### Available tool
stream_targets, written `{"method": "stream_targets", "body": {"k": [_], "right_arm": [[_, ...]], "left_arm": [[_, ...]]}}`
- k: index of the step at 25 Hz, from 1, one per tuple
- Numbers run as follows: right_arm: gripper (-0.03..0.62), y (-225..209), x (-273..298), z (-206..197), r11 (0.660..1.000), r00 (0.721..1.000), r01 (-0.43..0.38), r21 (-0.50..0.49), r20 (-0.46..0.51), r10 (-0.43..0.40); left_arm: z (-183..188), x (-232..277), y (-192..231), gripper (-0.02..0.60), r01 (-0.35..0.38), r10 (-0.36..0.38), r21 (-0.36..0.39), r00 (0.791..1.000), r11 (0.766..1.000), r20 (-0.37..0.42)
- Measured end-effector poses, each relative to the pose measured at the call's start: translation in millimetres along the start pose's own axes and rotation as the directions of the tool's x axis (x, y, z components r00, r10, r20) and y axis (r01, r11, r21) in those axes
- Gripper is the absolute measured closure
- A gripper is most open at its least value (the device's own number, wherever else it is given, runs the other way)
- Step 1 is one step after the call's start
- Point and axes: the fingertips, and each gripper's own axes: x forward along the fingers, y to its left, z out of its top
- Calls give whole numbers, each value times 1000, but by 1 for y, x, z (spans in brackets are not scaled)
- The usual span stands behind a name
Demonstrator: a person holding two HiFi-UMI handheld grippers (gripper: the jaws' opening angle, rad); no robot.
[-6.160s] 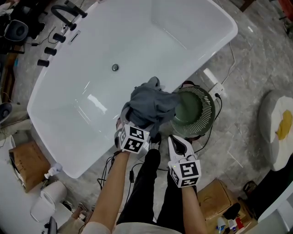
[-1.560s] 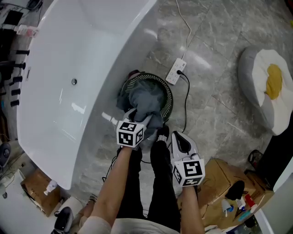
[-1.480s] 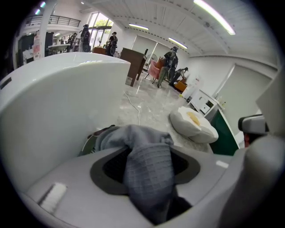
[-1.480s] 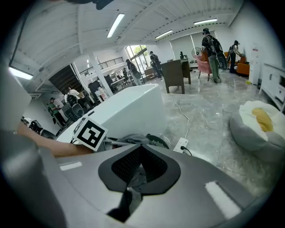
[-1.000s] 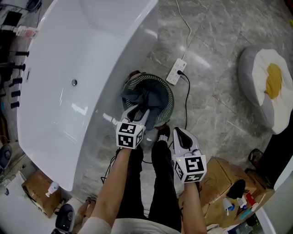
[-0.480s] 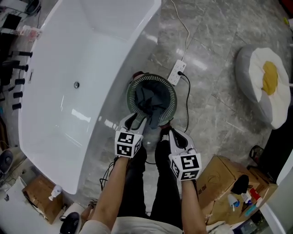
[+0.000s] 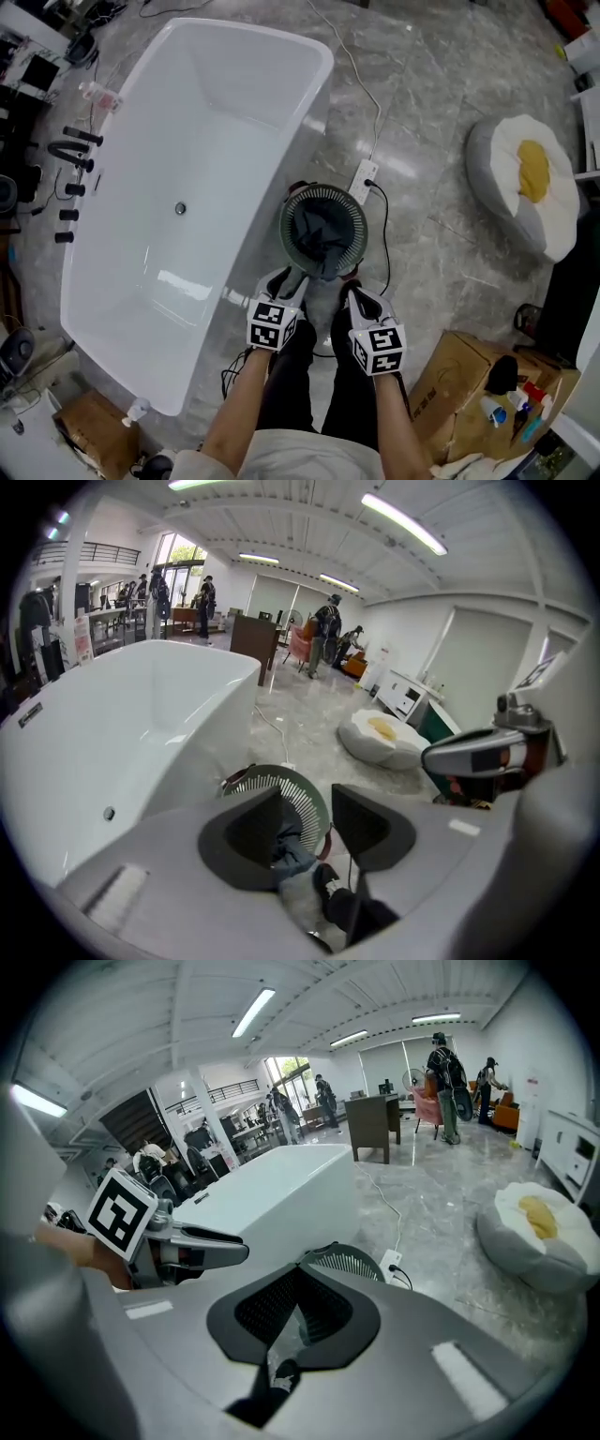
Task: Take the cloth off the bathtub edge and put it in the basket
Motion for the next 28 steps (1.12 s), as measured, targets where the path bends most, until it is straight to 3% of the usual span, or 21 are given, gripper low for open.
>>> {"method": "stream_targets", "body": {"k": [7,13,17,20,25,28], "right_arm": [[592,44,-58,14,999,999,35,23,22,-36],[592,68,-104,17,998,997,29,53,68,-32],[592,79,-111,29,999,995,17,44,95,-21],[593,88,-115,36,1000,993,10,24,114,-12],[592,91,-128,5,995,993,59,81,98,-67],[592,93,-127,-9,996,995,65,63,72,-70]], "left_arm": [[25,-80,-20,360,48,-49,2,997,999,52],[34,-136,-40,360,79,-74,-43,992,996,99],[44,-169,-27,360,67,-60,-53,990,996,130],[45,-181,-30,360,60,-59,-2,991,998,121],[33,-189,-55,360,87,-88,14,991,996,105],[34,-185,-64,360,114,-119,55,989,992,86]]}}
